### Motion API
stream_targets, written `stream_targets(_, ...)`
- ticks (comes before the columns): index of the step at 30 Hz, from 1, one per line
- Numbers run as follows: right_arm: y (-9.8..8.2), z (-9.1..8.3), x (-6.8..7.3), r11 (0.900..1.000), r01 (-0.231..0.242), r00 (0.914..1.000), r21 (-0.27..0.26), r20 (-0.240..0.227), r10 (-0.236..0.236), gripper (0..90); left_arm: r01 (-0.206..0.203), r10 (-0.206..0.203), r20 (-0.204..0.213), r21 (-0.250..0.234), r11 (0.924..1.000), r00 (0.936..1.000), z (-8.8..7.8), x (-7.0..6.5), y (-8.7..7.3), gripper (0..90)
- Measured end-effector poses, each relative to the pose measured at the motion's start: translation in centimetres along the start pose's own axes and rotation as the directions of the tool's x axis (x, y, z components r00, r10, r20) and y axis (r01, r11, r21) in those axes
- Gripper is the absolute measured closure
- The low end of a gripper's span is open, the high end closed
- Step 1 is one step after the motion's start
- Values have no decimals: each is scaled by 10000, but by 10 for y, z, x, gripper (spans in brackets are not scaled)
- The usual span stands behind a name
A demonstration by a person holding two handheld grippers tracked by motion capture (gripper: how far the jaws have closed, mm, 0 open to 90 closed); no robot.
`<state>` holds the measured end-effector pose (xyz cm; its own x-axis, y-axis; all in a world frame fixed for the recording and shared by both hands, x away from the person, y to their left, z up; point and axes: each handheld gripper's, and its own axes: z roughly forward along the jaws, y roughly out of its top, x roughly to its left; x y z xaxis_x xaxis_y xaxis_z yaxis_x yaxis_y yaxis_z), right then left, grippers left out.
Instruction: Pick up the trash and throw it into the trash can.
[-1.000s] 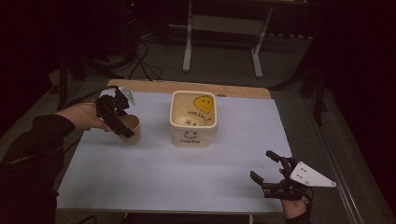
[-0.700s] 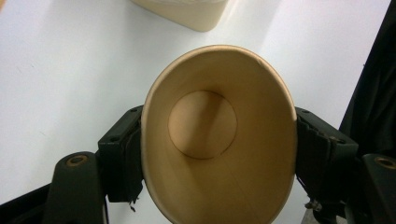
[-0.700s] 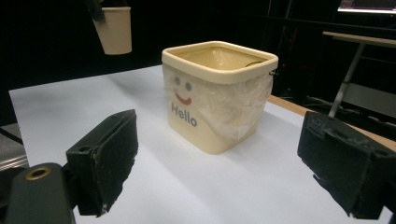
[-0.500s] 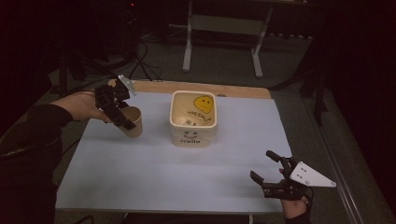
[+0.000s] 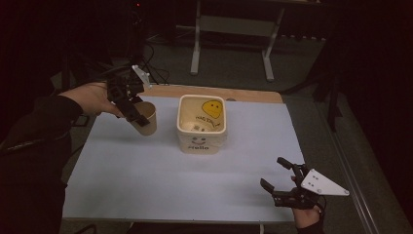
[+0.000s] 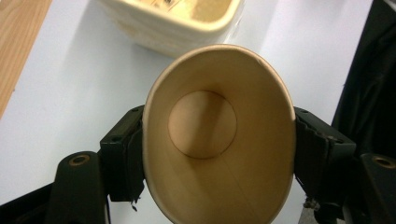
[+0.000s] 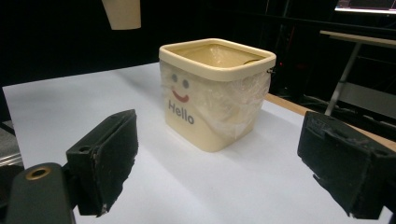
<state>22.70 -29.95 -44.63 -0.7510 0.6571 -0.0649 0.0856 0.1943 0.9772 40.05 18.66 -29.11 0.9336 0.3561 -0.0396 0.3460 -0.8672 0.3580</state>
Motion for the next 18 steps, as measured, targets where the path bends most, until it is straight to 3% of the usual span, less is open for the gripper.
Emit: stream_targets(18,-1,-1,-1,10000,-23,10000,23,5,23,122,-844,844,-41,-157,9963,9964,-13,1,55,305)
